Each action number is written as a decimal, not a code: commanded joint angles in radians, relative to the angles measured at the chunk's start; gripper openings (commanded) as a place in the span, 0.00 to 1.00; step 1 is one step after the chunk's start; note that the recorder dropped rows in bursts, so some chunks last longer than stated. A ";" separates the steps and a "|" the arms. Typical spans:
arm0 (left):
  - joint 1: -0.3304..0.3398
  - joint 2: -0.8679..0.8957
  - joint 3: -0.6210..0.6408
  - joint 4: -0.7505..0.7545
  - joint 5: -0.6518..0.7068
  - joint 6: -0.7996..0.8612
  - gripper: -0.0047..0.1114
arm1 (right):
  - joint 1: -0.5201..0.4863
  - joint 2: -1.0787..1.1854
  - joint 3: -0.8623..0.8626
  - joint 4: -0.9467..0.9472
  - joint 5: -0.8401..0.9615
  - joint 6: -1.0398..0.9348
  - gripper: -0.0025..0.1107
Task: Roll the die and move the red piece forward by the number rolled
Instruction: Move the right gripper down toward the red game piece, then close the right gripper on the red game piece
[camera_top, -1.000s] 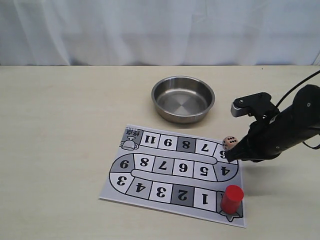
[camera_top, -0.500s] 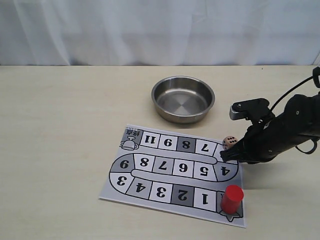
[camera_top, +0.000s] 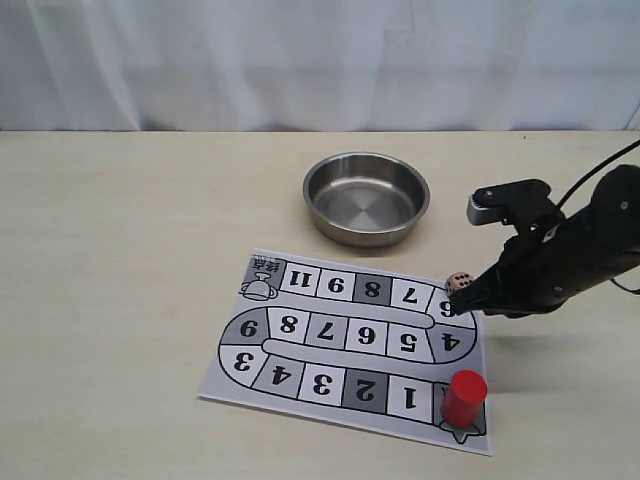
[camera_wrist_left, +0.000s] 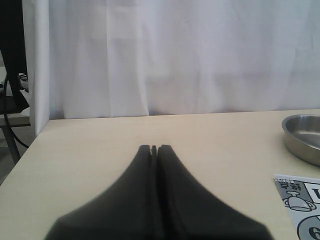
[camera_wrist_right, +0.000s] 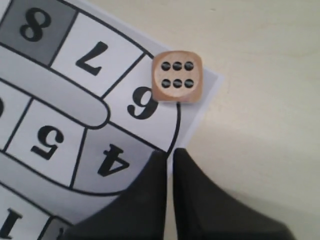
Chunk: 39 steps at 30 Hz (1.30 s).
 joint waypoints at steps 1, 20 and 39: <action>-0.002 -0.002 0.003 -0.005 -0.004 -0.007 0.04 | -0.001 -0.122 0.005 -0.014 0.125 0.031 0.06; -0.002 -0.002 0.003 -0.005 -0.004 -0.007 0.04 | 0.004 -0.347 0.102 0.108 0.312 -0.154 0.58; -0.002 -0.002 0.003 -0.005 -0.004 -0.007 0.04 | 0.301 -0.347 0.203 -0.153 0.074 0.083 0.65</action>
